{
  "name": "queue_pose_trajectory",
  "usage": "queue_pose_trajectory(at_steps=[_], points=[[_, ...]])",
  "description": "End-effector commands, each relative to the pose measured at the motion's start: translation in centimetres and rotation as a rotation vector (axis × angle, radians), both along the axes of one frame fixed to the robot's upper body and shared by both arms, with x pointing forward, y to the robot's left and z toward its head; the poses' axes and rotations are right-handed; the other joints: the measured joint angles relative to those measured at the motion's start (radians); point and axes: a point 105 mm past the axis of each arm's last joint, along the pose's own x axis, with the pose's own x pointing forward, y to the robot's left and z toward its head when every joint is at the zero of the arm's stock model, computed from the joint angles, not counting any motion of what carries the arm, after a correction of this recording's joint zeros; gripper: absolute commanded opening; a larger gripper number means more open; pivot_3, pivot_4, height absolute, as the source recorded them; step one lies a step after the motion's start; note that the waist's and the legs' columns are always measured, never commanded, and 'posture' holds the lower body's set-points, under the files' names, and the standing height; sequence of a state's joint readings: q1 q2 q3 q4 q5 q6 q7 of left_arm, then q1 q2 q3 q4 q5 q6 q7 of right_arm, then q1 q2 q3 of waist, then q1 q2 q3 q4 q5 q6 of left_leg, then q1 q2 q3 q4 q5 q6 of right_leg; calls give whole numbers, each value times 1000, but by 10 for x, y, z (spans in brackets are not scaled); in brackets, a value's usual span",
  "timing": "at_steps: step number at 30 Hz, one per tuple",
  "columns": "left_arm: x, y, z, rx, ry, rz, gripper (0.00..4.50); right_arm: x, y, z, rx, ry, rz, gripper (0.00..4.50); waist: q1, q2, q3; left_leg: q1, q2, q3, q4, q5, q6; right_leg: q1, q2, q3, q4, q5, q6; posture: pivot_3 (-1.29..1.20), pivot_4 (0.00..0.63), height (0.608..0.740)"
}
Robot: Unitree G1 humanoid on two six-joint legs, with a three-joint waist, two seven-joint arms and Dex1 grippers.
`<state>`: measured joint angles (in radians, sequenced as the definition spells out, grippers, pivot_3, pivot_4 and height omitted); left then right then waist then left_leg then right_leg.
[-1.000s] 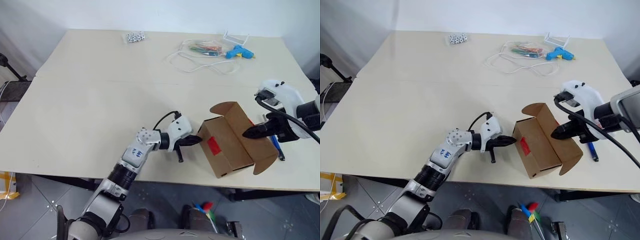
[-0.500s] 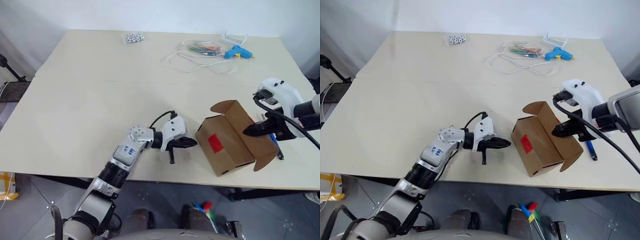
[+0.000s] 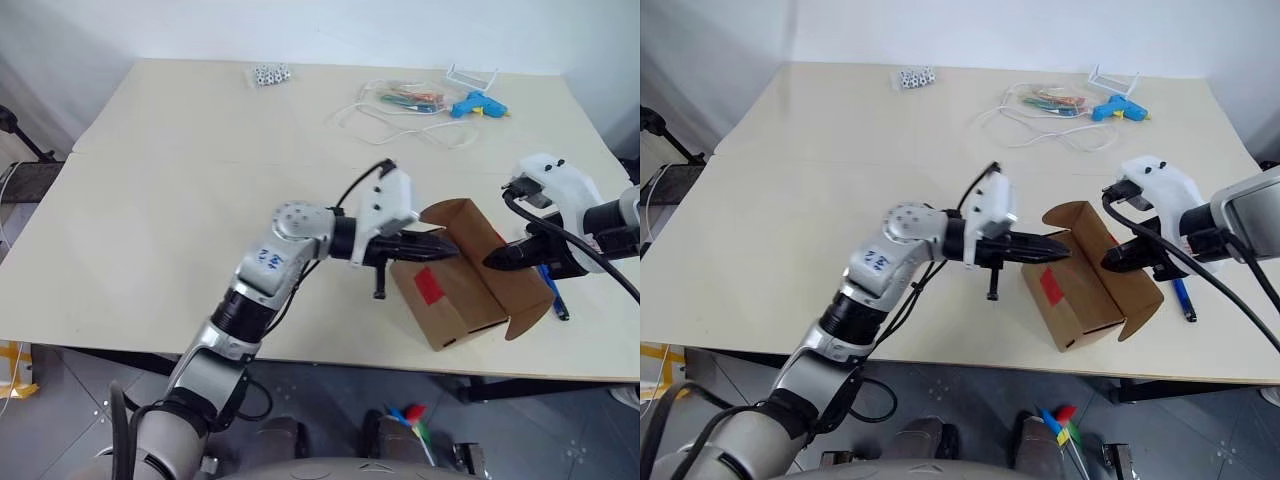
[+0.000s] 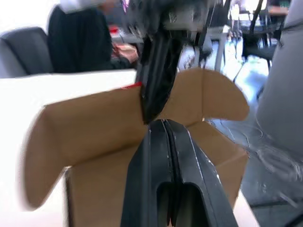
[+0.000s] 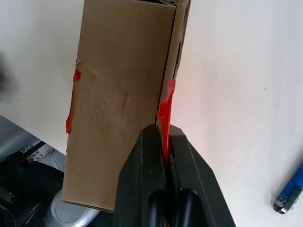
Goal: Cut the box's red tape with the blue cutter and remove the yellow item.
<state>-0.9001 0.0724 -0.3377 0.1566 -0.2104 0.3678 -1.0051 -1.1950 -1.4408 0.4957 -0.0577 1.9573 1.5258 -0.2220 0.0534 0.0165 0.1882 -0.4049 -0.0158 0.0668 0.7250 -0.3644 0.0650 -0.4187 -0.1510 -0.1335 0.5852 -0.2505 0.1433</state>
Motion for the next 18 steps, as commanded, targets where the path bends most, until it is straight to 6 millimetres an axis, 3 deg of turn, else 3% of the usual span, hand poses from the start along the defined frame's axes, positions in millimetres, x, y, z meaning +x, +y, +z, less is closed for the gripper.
queue_pose_trajectory(at_steps=[1, 5, 9, 14, 18], points=[[-2, -15, -20, 86, -32, -7, 0, -1, 4, 13, 26, -64, 16, 31, 0, 0, 0, 0, 0, 0, 0, 0, 0, 0, 0, 0, 0, 0, 0, 0, 150, 740], [-2, -21, -44, 167, -24, -1, 0, 0, 3, 11, 32, -72, 4, 31, 0, 0, 0, 0, 1, 0, 0, 0, 0, 0, 0, 0, 0, 0, 0, 0, 150, 740], [-4, -12, -60, 250, 25, 6, 0, 0, -4, 12, 34, -83, -30, 31, 1, 0, 0, 0, 1, -1, 1, 0, 0, 1, 0, 1, 0, 0, 0, 0, 150, 740], [-8, 20, -76, 350, 100, -20, 0, 7, -30, 18, -5, -105, -134, 31, -4, 0, -1, 2, 2, -1, 2, 0, 0, 2, 0, 1, 0, 0, -1, 0, 150, 740], [1, 40, -86, 399, 127, 49, 0, 14, -48, 18, -32, -102, -196, 31, 1, 1, -1, 3, 2, -2, 4, 0, 0, 4, 0, 1, -1, 0, -2, 0, 150, 740]])
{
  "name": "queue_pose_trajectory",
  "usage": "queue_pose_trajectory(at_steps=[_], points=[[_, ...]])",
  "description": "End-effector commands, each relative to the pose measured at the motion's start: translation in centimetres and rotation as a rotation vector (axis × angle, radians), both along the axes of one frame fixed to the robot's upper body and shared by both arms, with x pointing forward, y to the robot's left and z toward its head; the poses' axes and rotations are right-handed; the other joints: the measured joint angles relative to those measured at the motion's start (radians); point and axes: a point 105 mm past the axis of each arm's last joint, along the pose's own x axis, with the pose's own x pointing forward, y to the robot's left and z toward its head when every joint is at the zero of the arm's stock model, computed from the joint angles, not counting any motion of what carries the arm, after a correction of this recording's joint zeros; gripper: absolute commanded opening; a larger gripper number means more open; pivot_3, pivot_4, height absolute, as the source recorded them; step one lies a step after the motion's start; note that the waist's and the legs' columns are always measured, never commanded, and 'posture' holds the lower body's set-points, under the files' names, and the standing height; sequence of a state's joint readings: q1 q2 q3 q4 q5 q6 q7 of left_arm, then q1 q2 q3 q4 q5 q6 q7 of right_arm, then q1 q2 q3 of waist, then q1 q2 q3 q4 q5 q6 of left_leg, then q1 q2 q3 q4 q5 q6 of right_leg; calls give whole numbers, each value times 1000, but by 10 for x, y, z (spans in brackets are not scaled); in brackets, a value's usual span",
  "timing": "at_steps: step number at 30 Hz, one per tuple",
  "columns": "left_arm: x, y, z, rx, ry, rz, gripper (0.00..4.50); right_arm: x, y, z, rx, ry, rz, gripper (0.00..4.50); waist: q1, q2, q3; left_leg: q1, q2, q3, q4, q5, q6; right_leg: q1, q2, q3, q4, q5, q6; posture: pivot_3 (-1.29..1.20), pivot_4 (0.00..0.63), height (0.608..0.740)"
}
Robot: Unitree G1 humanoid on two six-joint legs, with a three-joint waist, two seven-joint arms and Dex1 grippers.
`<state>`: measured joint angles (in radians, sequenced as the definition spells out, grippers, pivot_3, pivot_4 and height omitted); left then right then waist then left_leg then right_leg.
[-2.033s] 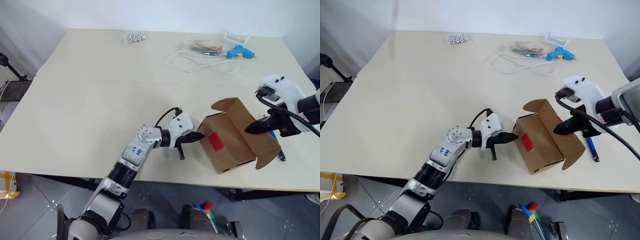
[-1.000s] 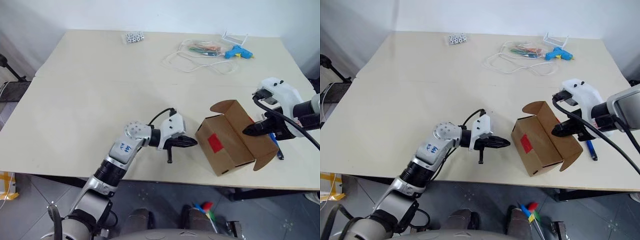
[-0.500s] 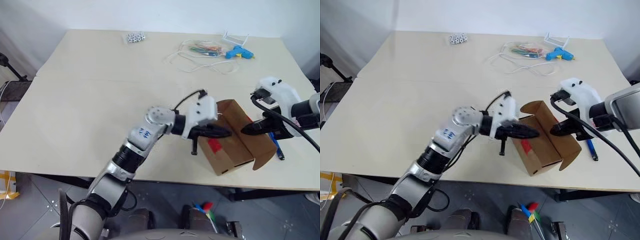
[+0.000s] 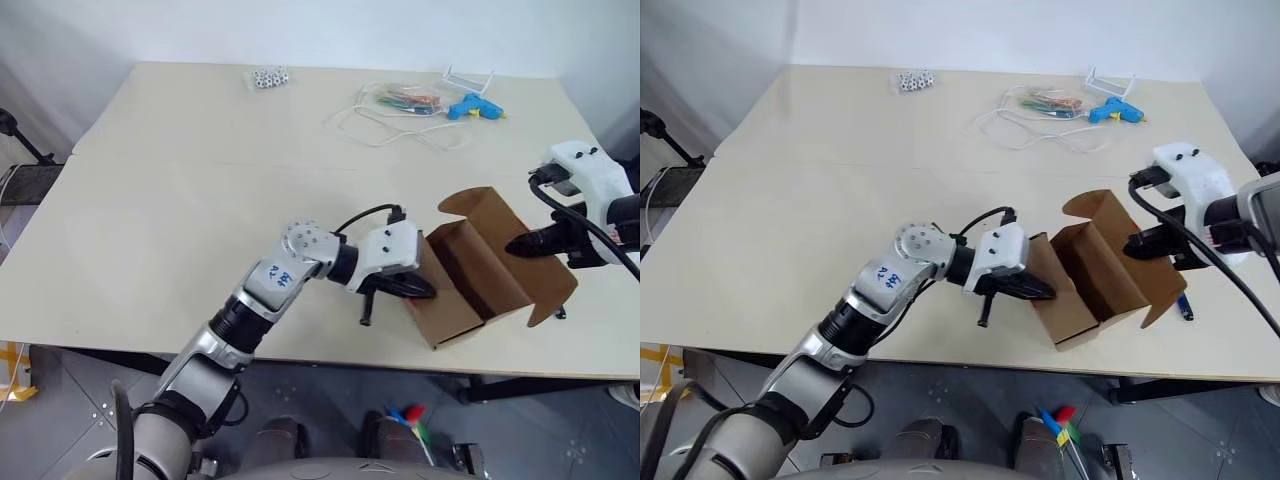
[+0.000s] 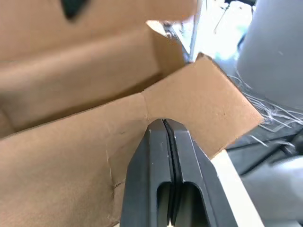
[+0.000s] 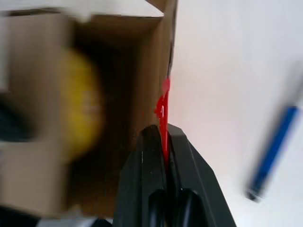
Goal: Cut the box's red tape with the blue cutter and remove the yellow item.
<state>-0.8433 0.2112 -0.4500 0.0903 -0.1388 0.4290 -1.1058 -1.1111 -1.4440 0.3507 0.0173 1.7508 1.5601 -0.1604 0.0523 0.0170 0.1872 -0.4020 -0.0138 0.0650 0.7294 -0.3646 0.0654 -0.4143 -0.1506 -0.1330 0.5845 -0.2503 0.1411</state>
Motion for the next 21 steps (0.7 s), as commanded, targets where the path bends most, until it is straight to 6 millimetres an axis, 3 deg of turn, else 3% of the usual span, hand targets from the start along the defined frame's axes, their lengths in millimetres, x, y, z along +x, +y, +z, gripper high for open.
queue_pose_trajectory(at_steps=[1, 14, 21], points=[[9, 18, -41, 141, 108, 103, 0, 3, -13, 9, -4, -28, -40, 31, 4, 0, 0, 0, 0, 0, 1, 0, 0, 1, 0, 0, 0, 0, 0, 0, 150, 740], [12, 48, -30, 52, 156, 235, 0, 6, -11, -30, 68, 48, 3, 31, -1, 1, 0, -3, -1, 0, 5, 0, 3, -1, -1, 1, 1, 5, -2, 0, 150, 740], [23, 53, -18, 4, 121, 301, 0, 10, 5, -41, 148, 18, 41, 31, -1, 1, 0, -3, -1, 2, 4, 0, 3, -2, 0, 0, 1, 5, -1, 0, 150, 740]])
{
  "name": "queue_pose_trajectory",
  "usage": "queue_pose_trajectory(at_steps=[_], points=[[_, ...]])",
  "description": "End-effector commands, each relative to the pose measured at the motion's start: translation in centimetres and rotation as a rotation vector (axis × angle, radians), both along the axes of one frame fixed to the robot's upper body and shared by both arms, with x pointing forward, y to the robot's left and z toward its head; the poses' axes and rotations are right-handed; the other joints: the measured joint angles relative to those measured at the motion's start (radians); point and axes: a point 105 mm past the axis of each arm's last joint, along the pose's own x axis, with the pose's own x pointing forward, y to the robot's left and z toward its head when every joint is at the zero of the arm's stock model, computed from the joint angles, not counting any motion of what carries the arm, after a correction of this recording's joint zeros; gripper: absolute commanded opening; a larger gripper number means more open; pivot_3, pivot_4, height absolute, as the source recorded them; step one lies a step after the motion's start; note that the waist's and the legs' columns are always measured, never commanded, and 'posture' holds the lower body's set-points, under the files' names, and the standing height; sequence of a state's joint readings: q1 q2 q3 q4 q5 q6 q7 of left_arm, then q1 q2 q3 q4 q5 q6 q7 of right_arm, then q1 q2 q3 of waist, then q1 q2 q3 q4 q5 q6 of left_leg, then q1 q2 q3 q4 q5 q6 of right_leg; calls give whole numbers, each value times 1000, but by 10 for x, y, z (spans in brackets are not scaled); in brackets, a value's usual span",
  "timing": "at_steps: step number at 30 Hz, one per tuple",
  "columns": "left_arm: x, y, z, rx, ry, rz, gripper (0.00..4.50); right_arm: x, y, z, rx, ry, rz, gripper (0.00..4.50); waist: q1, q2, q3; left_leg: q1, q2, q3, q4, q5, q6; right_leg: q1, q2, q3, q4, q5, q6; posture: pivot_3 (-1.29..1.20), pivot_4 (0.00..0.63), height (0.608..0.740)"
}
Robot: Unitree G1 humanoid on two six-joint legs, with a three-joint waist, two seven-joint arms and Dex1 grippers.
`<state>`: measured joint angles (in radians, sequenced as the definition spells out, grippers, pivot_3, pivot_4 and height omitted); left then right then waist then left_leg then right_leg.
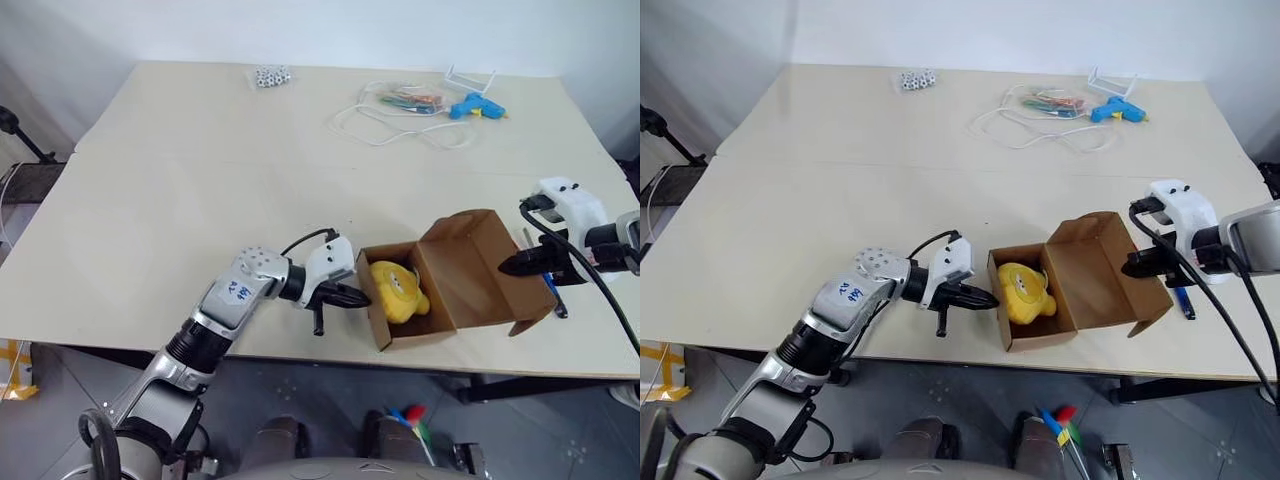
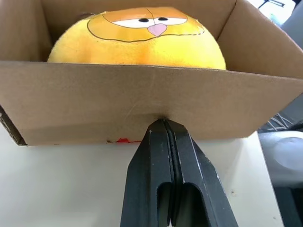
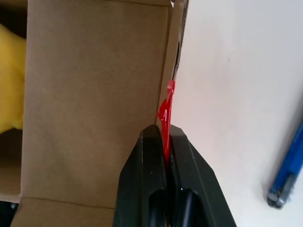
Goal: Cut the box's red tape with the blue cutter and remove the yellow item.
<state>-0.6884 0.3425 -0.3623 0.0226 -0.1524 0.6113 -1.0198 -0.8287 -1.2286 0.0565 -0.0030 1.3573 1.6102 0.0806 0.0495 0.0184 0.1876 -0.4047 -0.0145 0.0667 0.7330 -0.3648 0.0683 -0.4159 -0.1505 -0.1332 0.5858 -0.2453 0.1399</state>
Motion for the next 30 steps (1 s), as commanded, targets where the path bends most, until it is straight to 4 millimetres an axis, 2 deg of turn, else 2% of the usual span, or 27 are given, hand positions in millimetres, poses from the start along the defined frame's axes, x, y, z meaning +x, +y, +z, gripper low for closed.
queue_pose_trajectory(at_steps=[1, 3, 5, 6, 7, 10, 11, 13, 14, 16, 17, 19, 21, 23, 26, 28, 30], points=[[3, -2, 17, -32, -51, 10, 0, -3, 10, 0, 54, -35, 34, 31, 3, 0, 0, 0, 0, 0, 0, 0, 0, 0, 0, 0, 0, 0, 0, 0, 150, 740], [4, 5, 11, 3, -36, 35, 0, -4, 12, -6, 75, -42, 31, 31, 4, 0, 0, 0, 0, 0, 0, 0, 0, 1, 0, 0, 0, 0, 1, 0, 150, 740], [9, 16, 7, 31, -32, 74, 387, -5, 10, -11, 104, -70, 9, 0, 2, 0, 0, 0, 0, 1, 0, 0, 0, 0, 1, 0, 0, 1, 2, 0, 150, 740], [10, 22, 7, 36, -40, 83, 599, -5, 9, -11, 119, -97, -2, 213, 2, 0, 0, 0, 0, 1, 0, 0, 0, 0, 1, -1, 0, 1, 2, 0, 150, 740], [12, 30, 10, 22, -42, 93, 876, -1, 0, -8, 151, -150, -65, 448, 1, 0, 0, 1, 0, 1, -1, 0, 0, 0, 1, -1, 0, 1, 3, 0, 150, 740], [17, 61, 29, -49, -78, 130, 1760, -1, -6, 22, 271, -359, -69, 1321, -1, 1, 0, 1, 0, 3, -1, 0, -1, 0, 1, 0, 0, 1, 3, 0, 150, 740], [19, 74, 34, -63, -101, 147, 2116, -4, -8, 35, 305, -444, -54, 1710, -2, 1, 0, 1, 0, 3, -1, 0, -1, 0, 1, 0, 0, 1, 3, 0, 150, 740], [21, 108, 44, -84, -127, 190, 2711, -12, -24, 57, 302, -630, -43, 2402, -2, 1, 0, 2, 1, 3, -2, 1, -1, 0, 2, 0, 0, 1, 3, 0, 150, 740], [20, 126, 48, -95, -126, 214, 3043, -21, -29, 64, 288, -700, 17, 2780, 2, 3, -11, 2, 2, 3, -2, 1, -2, 0, 2, 0, 0, 1, 3, 0, 0, 740], [14, 158, 56, -121, -124, 247, 3671, -41, -32, 68, 273, -758, 162, 3466, 5, 3, -57, 1, 0, 5, -10, 1, -2, -5, 3, 2, 0, 3, 7, 0, 0, 740], [12, 173, 58, -132, -128, 269, 3982, -50, -36, 67, 265, -769, 208, 3821, 5, 2, -63, 6, -6, 11, -15, 0, -3, -4, 3, 1, 2, 4, 8, 0, 0, 740], [4, 210, 50, -102, -156, 342, 4495, -60, -44, 70, 196, -818, 270, 4461, 0, 1, -79, 18, -6, 16, -25, 0, -3, 9, 4, -1, -12, 4, 9, 0, 0, 740], [-6, 243, 36, -30, -103, 421, 4495, -65, -42, 73, 193, -804, 323, 4461, -11, 2, -90, 22, -5, 25, -32, 0, -2, 10, 3, 0, -19, 4, 9, 0, 0, 740], [-22, 267, 23, 9, 0, 474, 4495, -75, -18, 71, 165, -766, 523, 4461, -30, 2, -91, 37, -4, 26, -37, -1, -1, 24, 3, 1, -26, 4, 8, 0, 0, 740], [-43, 283, 10, 105, 76, 473, 4495, -92, 10, 59, 122, -701, 772, 4461, -41, -3, -96, 38, 4, 26, -36, -2, 0, 22, 3, 3, -25, 4, 4, 0, 0, 740], [-53, 283, 7, 151, 104, 446, 4495, -99, 20, 50, 99, -678, 871, 4461, -47, -9, -100, 39, 6, 26, -35, -4, -3, 18, 2, 4, -18, 4, 4, 0, 0, 740], [-50, 243, 28, 94, 97, 337, 4495, -105, 26, 38, 105, -624, 921, 4461, -40, -14, -104, 40, 7, 26, -34, -7, -7, 15, 2, 4, -12, 4, 4, 0, 0, 740]])
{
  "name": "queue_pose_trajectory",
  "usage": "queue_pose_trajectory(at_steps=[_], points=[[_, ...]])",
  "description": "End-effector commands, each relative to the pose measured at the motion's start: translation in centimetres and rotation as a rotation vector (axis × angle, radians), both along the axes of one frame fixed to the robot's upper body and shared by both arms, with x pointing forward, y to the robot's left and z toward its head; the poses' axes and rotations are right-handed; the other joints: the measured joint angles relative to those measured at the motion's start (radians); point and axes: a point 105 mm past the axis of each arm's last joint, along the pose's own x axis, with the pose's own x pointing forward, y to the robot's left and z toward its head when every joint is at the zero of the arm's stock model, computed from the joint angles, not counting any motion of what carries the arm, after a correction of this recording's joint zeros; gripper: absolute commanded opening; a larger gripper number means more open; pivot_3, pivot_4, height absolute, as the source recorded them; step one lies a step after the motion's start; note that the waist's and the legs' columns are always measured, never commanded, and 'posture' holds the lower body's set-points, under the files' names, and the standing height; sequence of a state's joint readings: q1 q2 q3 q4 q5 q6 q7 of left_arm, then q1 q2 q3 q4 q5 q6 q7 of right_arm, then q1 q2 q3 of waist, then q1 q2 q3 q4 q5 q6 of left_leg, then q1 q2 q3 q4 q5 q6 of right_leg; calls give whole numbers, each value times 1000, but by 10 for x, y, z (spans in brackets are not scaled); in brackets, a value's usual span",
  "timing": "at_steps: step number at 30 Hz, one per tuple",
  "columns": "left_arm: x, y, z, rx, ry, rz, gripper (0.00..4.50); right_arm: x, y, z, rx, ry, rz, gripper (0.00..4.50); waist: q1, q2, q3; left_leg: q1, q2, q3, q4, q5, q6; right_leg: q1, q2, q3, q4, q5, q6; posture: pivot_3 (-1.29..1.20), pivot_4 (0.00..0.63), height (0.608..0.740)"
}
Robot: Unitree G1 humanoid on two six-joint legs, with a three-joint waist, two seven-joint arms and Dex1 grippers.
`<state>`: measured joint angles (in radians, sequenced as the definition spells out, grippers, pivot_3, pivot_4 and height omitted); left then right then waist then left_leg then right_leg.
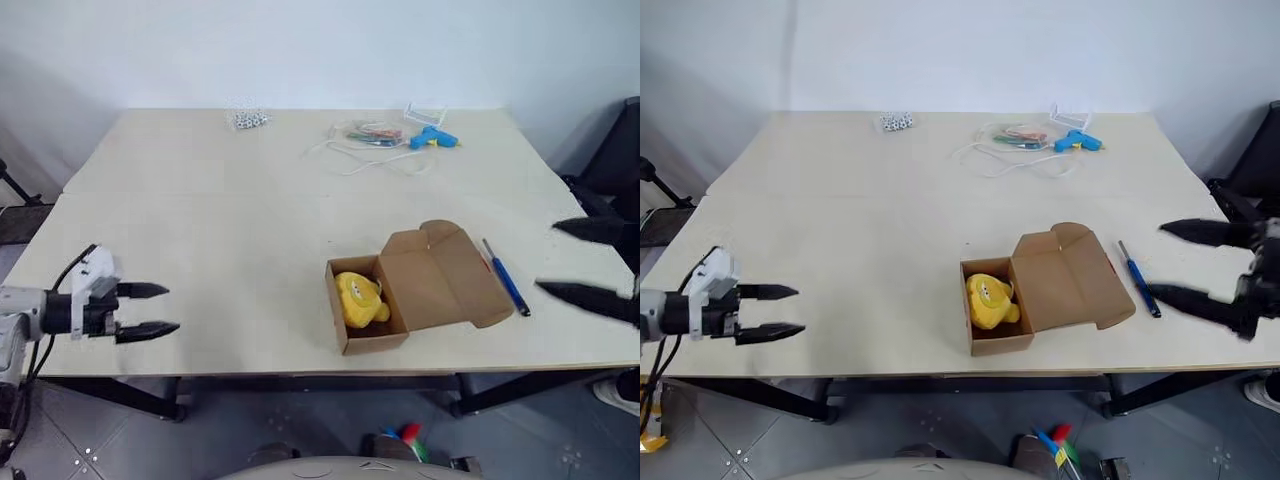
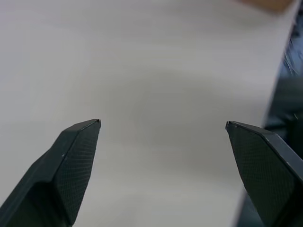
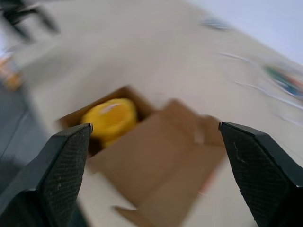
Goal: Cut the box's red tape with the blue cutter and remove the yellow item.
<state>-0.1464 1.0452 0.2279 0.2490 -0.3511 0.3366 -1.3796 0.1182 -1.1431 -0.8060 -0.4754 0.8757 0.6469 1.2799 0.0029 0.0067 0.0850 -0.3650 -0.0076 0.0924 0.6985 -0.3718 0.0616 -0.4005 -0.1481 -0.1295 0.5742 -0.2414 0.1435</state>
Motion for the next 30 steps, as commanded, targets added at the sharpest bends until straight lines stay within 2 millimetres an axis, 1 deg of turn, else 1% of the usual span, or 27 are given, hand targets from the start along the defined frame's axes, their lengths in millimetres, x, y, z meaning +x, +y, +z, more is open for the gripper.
queue_pose_trajectory(at_steps=[1, 4, 6, 7, 8, 10, 12, 14, 17, 19, 22, 24, 27, 30], points=[[4, -60, 43, -54, -79, -211, 4495, -10, 11, -10, -61, 19, 89, 4461, 19, -5, -3, 0, 0, -1, 1, 0, 0, 0, 0, 0, 2, 0, 0, 0, 0, 740], [11, -110, 61, -81, -98, -343, 4495, -6, 8, -8, -41, 3, 59, 4461, 39, -8, -6, -4, -1, -3, 5, -1, -2, -1, -1, 0, 3, 2, -3, 0, 0, 740], [22, -156, 78, -114, -125, -443, 4495, -4, 7, -9, -36, 5, 47, 4461, 48, -6, -9, -3, -2, 0, 5, -1, -2, 0, -1, 0, 2, 2, -3, 0, 0, 740], [27, -177, 87, -137, -127, -483, 4495, -5, 8, -9, -33, 11, 49, 4461, 54, -6, -9, -1, -3, 0, 5, 1, 3, 2, -1, 0, 1, 2, -3, 0, 0, 740], [31, -197, 95, -151, -128, -518, 4495, -5, 10, -10, -31, 13, 54, 4461, 54, -7, -10, -1, -3, 0, 6, 2, 4, 3, -1, 0, 0, 2, -3, 0, 0, 740], [33, -228, 105, -138, -134, -611, 4495, -9, 15, -13, -14, 52, 74, 4461, 51, -7, -11, -1, -4, 1, 6, 3, 5, 4, 0, -1, 0, 2, -2, 0, 0, 740], [35, -258, 108, -100, -121, -698, 4495, -11, 22, -15, -1, 69, 90, 4461, 43, -5, -13, -1, -5, 2, 6, 3, 5, 3, 1, -2, 0, 2, -2, 0, 0, 740], [39, -283, 100, -8, -112, -748, 4495, -12, 27, -17, 3, 68, 99, 4461, 39, -3, -14, 0, -5, 4, 6, 2, 3, 4, 3, -3, -1, 2, -2, 0, 0, 740], [50, -304, 84, 136, -155, -780, 4495, -12, 34, -17, 20, 59, 99, 4461, 31, 1, -16, 0, -4, 4, 5, 2, 3, 5, 5, -3, -6, 1, -3, 0, 0, 740], [52, -314, 70, 198, -150, -810, 4495, -13, 40, -15, 39, 42, 97, 4461, 25, 1, -17, 0, -3, 5, 5, 3, 3, 5, 5, -2, -7, 0, -5, 0, 0, 740], [60, -318, 47, 326, -186, -830, 4495, -17, 49, -14, 66, 26, 90, 4461, 24, 1, -17, -1, 2, 5, 6, 3, 3, 4, 5, -2, -7, -1, -7, 0, 0, 740], [66, -325, 35, 340, -191, -804, 4495, -20, 53, -16, 87, 21, 77, 4461, 26, 1, -17, -2, 3, 4, 6, 3, 3, 3, 5, -2, -7, -1, -7, 0, 0, 740], [72, -329, 26, 374, -212, -794, 4495, -23, 57, -19, 105, 21, 59, 4461, 38, 1, -17, -5, 2, 3, 10, 2, 3, 2, 5, -2, -7, -1, -7, 0, 0, 740], [78, -324, 18, 426, -224, -793, 3944, -23, 60, -21, 114, 20, 52, 4500, 45, 1, -17, -6, 3, 3, 15, 0, 5, 2, 4, -2, -5, -1, -7, 0, 0, 740]])
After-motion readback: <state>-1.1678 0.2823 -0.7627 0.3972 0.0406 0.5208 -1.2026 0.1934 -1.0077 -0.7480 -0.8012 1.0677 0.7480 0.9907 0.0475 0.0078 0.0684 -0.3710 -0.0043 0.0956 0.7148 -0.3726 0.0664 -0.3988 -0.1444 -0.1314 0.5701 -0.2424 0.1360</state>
